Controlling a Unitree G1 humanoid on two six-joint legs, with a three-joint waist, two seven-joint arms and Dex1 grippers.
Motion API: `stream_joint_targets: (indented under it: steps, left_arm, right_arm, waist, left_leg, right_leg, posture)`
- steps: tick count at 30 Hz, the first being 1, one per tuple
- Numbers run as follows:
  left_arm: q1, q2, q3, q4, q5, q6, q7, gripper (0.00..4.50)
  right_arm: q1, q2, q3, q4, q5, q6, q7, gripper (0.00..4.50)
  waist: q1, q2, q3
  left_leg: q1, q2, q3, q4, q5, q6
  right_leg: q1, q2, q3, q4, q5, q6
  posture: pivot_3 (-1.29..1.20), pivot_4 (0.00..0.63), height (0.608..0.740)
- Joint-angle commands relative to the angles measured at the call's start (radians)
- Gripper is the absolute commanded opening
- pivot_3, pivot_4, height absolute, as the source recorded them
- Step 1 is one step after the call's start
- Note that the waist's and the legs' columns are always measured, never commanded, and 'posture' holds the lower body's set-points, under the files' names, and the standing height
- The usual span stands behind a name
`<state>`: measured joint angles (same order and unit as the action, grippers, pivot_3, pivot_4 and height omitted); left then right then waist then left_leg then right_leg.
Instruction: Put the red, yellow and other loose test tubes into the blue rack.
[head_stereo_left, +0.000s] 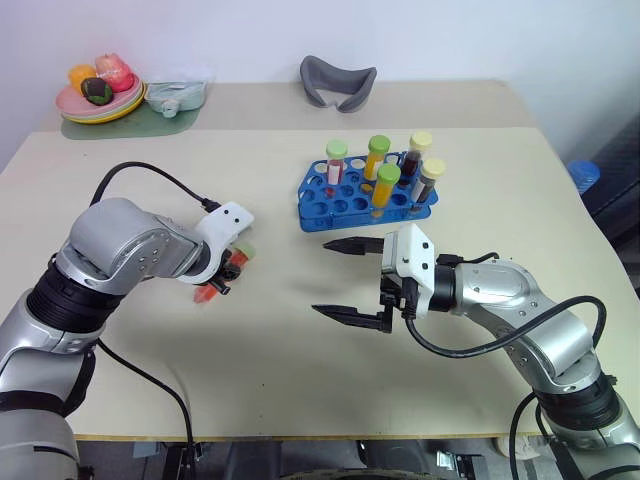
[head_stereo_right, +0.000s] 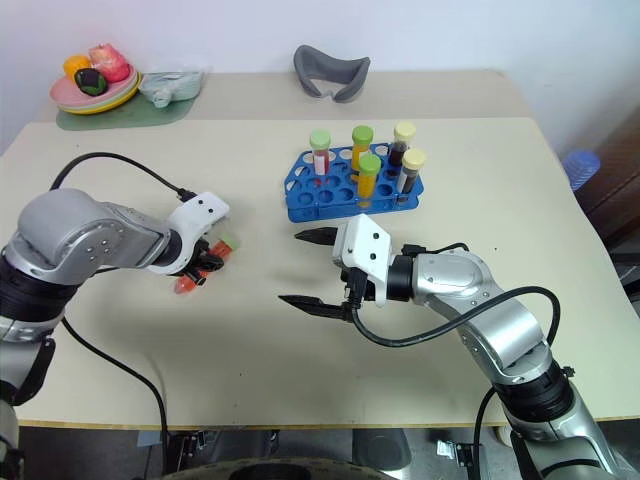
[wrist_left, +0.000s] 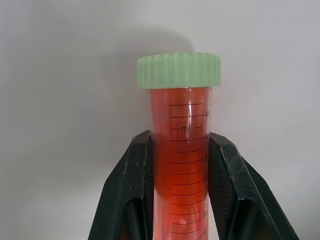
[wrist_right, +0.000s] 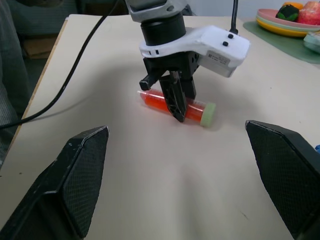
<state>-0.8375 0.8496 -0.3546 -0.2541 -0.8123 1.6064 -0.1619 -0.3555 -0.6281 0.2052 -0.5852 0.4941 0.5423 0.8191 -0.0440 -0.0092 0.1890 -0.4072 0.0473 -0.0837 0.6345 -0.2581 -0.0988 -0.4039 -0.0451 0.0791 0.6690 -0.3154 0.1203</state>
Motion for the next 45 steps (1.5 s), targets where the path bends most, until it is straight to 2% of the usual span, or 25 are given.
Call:
stream_joint_targets:
  steps: [1, 4, 5, 8, 9, 13, 17, 21, 32, 45]
  left_arm:
    - [-0.021, -0.054, 0.142, -0.039, 0.048, -0.040, 0.020, 0.86]
    - [0.021, -0.130, 0.271, -0.172, 0.111, -0.354, -0.016, 0.86]
    - [0.042, -0.153, 0.290, -0.201, 0.132, -0.449, -0.039, 0.86]
    - [0.105, -0.196, 0.241, -0.244, 0.240, -0.658, -0.082, 0.86]
    - [0.131, -0.249, 0.234, -0.232, 0.258, -0.729, -0.086, 0.86]
    - [0.212, -0.434, 0.128, -0.094, 0.484, -1.119, -0.061, 0.86]
    - [0.221, -0.613, 0.110, 0.102, 0.614, -1.392, 0.002, 0.86]
    - [0.201, -0.718, 0.099, 0.287, 0.717, -1.595, 0.023, 0.86]
    - [0.189, -0.835, 0.133, 0.549, 0.768, -1.807, -0.028, 0.86]
    - [0.155, -0.899, 0.176, 0.696, 0.769, -1.860, -0.054, 0.86]
  right_arm:
    - [0.020, 0.012, -0.046, -0.016, 0.011, 0.005, -0.031, 4.50]
    - [0.084, 0.042, -0.124, 0.018, 0.021, 0.039, -0.119, 4.50]
    - [0.102, 0.045, -0.141, 0.027, 0.014, 0.045, -0.137, 4.50]
    - [0.155, 0.052, -0.175, 0.043, -0.016, 0.066, -0.202, 4.50]
    - [0.170, 0.061, -0.189, 0.046, -0.016, 0.072, -0.223, 4.50]
    - [0.206, 0.116, -0.237, 0.043, 0.017, 0.094, -0.288, 4.50]
    - [0.219, 0.141, -0.273, 0.031, 0.043, 0.119, -0.321, 4.50]
    - [0.225, 0.142, -0.304, 0.029, 0.063, 0.138, -0.337, 4.50]
    - [0.235, 0.131, -0.330, 0.017, 0.083, 0.153, -0.349, 4.50]
    - [0.232, 0.132, -0.333, 0.008, 0.096, 0.164, -0.358, 4.50]
  waist:
    - [0.001, 0.000, 0.000]
    - [0.004, -0.001, 0.000]
    - [0.006, -0.001, 0.000]
    - [0.005, 0.000, -0.001]
    - [0.003, 0.000, -0.001]
    - [0.002, 0.001, -0.001]
    - [0.004, 0.001, -0.001]
    - [0.003, 0.001, -0.001]
    - [0.002, 0.001, -0.002]
    - [0.002, 0.001, -0.002]
  left_leg:
    - [0.000, 0.000, 0.000, 0.000, 0.000, 0.000]
    - [-0.001, 0.000, 0.000, 0.001, 0.000, 0.000]
    - [-0.002, 0.000, 0.000, 0.002, 0.003, -0.006]
    - [-0.001, 0.000, 0.001, 0.001, 0.003, -0.006]
    - [-0.001, 0.000, 0.001, 0.001, 0.003, -0.006]
    - [0.000, 0.000, 0.002, 0.002, 0.003, -0.006]
    - [0.000, 0.000, 0.002, 0.003, 0.002, -0.004]
    - [0.000, 0.000, 0.002, 0.007, -0.003, 0.004]
    - [0.000, 0.000, 0.002, 0.010, -0.004, 0.007]
    - [0.000, 0.000, 0.001, 0.010, -0.004, 0.007]
  right_leg:
    - [0.000, 0.000, 0.000, 0.000, 0.000, 0.000]
    - [0.000, 0.000, -0.001, -0.001, 0.000, 0.000]
    - [0.000, -0.001, -0.001, -0.001, 0.000, 0.000]
    - [0.000, -0.001, 0.000, -0.001, 0.000, 0.000]
    - [0.000, -0.001, 0.000, -0.001, 0.000, 0.000]
    - [0.001, -0.001, 0.001, 0.000, 0.000, 0.000]
    - [0.001, -0.001, 0.001, 0.000, 0.000, 0.000]
    - [0.002, 0.000, 0.001, 0.000, 0.000, 0.000]
    - [0.005, 0.000, 0.000, 0.000, 0.000, 0.001]
    - [0.005, 0.000, 0.000, 0.000, 0.000, 0.001]
  posture:
    - [0.00, 0.150, 0.740]
    - [0.00, 0.150, 0.740]
    - [0.00, 0.150, 0.740]
    - [0.00, 0.150, 0.740]
    - [0.00, 0.150, 0.740]
    - [0.00, 0.150, 0.740]
    - [0.00, 0.150, 0.740]
    - [0.00, 0.150, 0.740]
    - [0.00, 0.150, 0.740]
    - [0.00, 0.150, 0.740]
